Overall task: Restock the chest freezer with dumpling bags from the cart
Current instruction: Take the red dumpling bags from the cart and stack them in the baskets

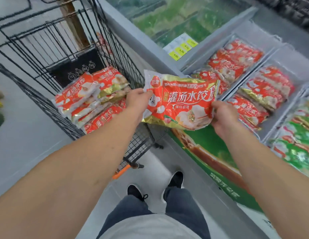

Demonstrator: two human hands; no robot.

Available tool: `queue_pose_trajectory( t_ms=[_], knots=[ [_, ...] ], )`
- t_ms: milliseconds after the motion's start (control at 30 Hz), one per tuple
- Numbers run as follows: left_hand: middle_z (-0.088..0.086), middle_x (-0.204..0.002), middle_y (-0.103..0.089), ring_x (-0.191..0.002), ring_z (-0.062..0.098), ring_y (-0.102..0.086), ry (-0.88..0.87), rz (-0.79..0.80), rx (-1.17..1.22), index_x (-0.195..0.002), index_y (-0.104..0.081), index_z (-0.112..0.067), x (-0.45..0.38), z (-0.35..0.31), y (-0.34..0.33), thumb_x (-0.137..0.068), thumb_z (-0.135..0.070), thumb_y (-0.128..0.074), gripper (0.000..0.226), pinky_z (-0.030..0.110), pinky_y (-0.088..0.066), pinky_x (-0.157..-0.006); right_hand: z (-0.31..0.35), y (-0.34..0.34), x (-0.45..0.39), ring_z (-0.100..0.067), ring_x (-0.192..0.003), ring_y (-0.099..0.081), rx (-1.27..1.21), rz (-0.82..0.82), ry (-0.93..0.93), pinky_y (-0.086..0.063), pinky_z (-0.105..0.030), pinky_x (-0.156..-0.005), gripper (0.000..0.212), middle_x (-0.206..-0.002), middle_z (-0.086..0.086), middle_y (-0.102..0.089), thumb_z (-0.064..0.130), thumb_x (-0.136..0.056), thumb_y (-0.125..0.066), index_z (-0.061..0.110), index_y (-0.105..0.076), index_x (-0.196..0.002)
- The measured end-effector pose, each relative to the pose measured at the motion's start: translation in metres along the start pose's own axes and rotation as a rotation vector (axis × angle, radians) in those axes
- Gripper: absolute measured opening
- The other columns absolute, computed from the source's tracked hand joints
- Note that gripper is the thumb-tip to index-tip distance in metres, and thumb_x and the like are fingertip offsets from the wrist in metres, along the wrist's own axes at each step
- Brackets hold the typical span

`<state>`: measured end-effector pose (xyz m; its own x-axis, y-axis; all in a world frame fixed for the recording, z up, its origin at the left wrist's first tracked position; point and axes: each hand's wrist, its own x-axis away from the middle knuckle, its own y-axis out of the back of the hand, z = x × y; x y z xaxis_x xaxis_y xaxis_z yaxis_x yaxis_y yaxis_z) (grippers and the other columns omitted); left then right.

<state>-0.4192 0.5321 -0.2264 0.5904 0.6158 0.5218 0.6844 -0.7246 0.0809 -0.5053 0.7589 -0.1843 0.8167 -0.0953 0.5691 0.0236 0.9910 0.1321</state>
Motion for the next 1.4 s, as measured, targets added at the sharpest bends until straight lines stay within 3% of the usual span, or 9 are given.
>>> queue_pose_trajectory(
  t_ms=[267, 367, 500, 733, 900, 1033, 1167, 1233, 1400],
  knots=[
    [0.004, -0.091, -0.077, -0.084, 0.020, -0.074, -0.064, 0.209, -0.179, -0.088, -0.073, -0.014, 0.029, -0.026, -0.171, -0.087, -0.024, -0.070, 0.011, 0.043, -0.061, -0.082, 0.025, 0.140, -0.060, -0.015, -0.076, -0.065, -0.146, -0.162, -0.019, -0.054, -0.031, -0.067, 0.015, -0.088, -0.004, -0.071, 0.003, -0.089, -0.055, 0.014, -0.064, -0.084],
    [0.007, -0.102, -0.076, -0.094, 0.025, -0.072, -0.082, 0.242, -0.217, -0.104, -0.071, -0.006, 0.019, -0.024, -0.246, -0.070, -0.039, -0.075, 0.048, 0.048, -0.058, -0.089, 0.035, 0.193, -0.099, -0.017, -0.071, -0.064, -0.186, -0.212, -0.035, -0.052, -0.030, -0.062, 0.015, -0.086, -0.010, -0.071, 0.000, -0.087, -0.054, 0.012, -0.063, -0.083],
    [0.012, -0.092, -0.075, -0.090, 0.030, -0.072, -0.133, 0.268, -0.340, -0.072, -0.068, -0.014, 0.019, -0.033, -0.320, -0.075, -0.033, -0.073, 0.020, 0.050, -0.058, -0.085, 0.048, 0.242, -0.147, -0.019, -0.073, -0.063, -0.207, -0.258, -0.063, -0.048, -0.031, -0.062, 0.018, -0.086, -0.010, -0.070, 0.001, -0.089, -0.052, 0.014, -0.060, -0.078],
    [0.015, -0.079, -0.063, -0.074, 0.025, -0.062, -0.112, 0.301, -0.474, -0.071, -0.061, -0.010, -0.007, -0.038, -0.399, -0.075, -0.017, -0.070, 0.012, 0.045, -0.055, -0.072, 0.054, 0.282, -0.211, -0.022, -0.079, -0.065, -0.179, -0.294, -0.115, -0.052, -0.038, -0.071, 0.011, -0.093, -0.016, -0.072, 0.003, -0.085, -0.054, 0.009, -0.063, -0.082],
    [0.012, -0.086, -0.065, -0.085, 0.033, -0.070, -0.025, 0.357, -0.559, -0.077, -0.062, -0.016, -0.041, -0.030, -0.433, -0.078, -0.015, -0.072, 0.010, 0.056, -0.056, -0.084, 0.039, 0.284, -0.247, -0.024, -0.084, -0.067, -0.143, -0.336, -0.176, -0.055, -0.045, -0.081, 0.012, -0.089, -0.009, -0.073, 0.005, -0.085, -0.054, 0.012, -0.062, -0.079],
    [0.016, -0.093, -0.073, -0.086, 0.040, -0.072, 0.019, 0.447, -0.729, -0.083, -0.066, -0.007, -0.070, -0.014, -0.449, -0.065, -0.024, -0.071, 0.025, 0.058, -0.059, -0.078, 0.019, 0.278, -0.271, -0.022, -0.080, -0.065, -0.074, -0.382, -0.237, -0.051, -0.035, -0.067, 0.015, -0.081, -0.006, -0.069, 0.007, -0.090, -0.053, 0.013, -0.059, -0.078],
    [0.018, -0.081, -0.065, -0.075, 0.028, -0.067, 0.001, 0.535, -0.958, -0.069, -0.058, -0.003, -0.091, 0.001, -0.453, -0.071, -0.023, -0.073, 0.025, 0.046, -0.059, -0.074, -0.002, 0.269, -0.281, -0.027, -0.086, -0.069, 0.085, -0.420, -0.338, -0.056, -0.038, -0.080, 0.020, -0.088, -0.008, -0.073, 0.018, -0.088, -0.052, 0.007, -0.068, -0.085],
    [0.013, -0.073, -0.053, -0.073, 0.025, -0.058, -0.050, 0.632, -1.187, -0.068, -0.051, -0.007, -0.098, 0.007, -0.454, -0.080, -0.024, -0.070, 0.027, 0.037, -0.048, -0.063, -0.009, 0.267, -0.279, -0.024, -0.079, -0.061, 0.328, -0.367, -0.335, -0.050, -0.032, -0.070, 0.021, -0.088, -0.008, -0.069, 0.019, -0.089, -0.056, 0.002, -0.067, -0.091],
    [0.012, -0.098, -0.068, -0.096, 0.032, -0.066, -0.439, 0.739, -1.606, -0.109, -0.062, -0.007, -0.099, 0.028, -0.460, -0.085, -0.022, -0.063, 0.028, 0.036, -0.056, -0.076, -0.029, 0.255, -0.284, -0.031, -0.102, -0.058, 0.944, -0.178, 0.006, -0.044, -0.033, -0.082, 0.036, -0.113, -0.015, -0.057, 0.023, -0.087, -0.068, 0.005, -0.060, -0.117]
  ],
)
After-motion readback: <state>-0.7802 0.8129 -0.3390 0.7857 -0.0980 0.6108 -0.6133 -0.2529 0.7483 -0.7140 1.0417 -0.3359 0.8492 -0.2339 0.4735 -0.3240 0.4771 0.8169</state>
